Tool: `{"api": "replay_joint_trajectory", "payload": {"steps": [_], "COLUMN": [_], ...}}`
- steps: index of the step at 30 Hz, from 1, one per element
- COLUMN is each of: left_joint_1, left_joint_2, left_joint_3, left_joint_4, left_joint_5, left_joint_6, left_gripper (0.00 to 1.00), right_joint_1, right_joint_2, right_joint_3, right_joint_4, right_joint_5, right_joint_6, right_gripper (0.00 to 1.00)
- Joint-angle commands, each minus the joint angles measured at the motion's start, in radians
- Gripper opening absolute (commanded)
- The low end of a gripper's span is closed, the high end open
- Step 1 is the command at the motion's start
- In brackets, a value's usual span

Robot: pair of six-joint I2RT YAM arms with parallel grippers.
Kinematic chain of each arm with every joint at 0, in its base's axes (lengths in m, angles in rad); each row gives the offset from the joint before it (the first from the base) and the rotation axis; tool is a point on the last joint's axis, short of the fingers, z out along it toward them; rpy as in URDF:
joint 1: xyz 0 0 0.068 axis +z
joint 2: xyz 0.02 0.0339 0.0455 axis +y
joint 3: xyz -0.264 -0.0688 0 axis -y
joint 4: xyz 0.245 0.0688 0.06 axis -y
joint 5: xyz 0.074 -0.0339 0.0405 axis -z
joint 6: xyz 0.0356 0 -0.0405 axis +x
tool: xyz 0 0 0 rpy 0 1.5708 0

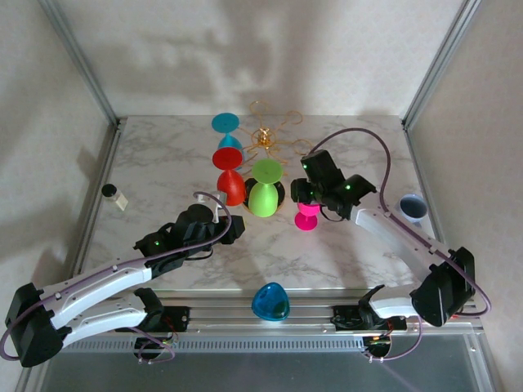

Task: Take the wine glass off the wine glass rack

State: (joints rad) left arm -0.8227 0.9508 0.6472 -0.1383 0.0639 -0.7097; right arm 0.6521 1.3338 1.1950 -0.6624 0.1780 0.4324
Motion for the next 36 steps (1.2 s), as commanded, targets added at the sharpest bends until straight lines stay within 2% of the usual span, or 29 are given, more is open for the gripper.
{"api": "replay_joint_trajectory", "payload": {"steps": [1, 8, 16, 25, 31, 36], "left_joint_1": [0.008, 0.009, 0.008, 0.008, 0.008, 0.008], "left_joint_2": [-0.02, -0.022, -0.037, -0.044, -0.033, -0.034], "left_joint_3": [0.022, 0.028, 0.022, 0.048, 0.065, 0.109], "left_joint_4": [0.026, 0.035, 0.058, 0.033, 0.017, -0.022], "left_joint_5": [0.012, -0.007, -0.026, -0.044, -0.059, -0.08], "left_joint_6": [0.004, 0.009, 0.025, 0.04, 0.026, 0.035], "left_gripper": [0.3, 0.31, 0.31, 0.31, 0.31, 0.32], "right_joint_1": [-0.006, -0.006, -0.001, 0.047, 0.073, 0.088], "right_joint_2": [-0.053, -0.174, -0.268, -0.39, -0.426, -0.398], "right_joint_3": [0.026, -0.008, -0.042, -0.06, -0.048, -0.034], "right_joint_4": [-0.043, -0.069, -0.085, -0.086, -0.052, 0.014], "right_joint_5": [-0.026, -0.054, -0.151, -0.164, -0.178, -0.238], "right_joint_6": [0.01, 0.05, 0.116, 0.184, 0.2, 0.218], "right_gripper": [0.47, 0.49, 0.5, 0.51, 0.5, 0.51]}}
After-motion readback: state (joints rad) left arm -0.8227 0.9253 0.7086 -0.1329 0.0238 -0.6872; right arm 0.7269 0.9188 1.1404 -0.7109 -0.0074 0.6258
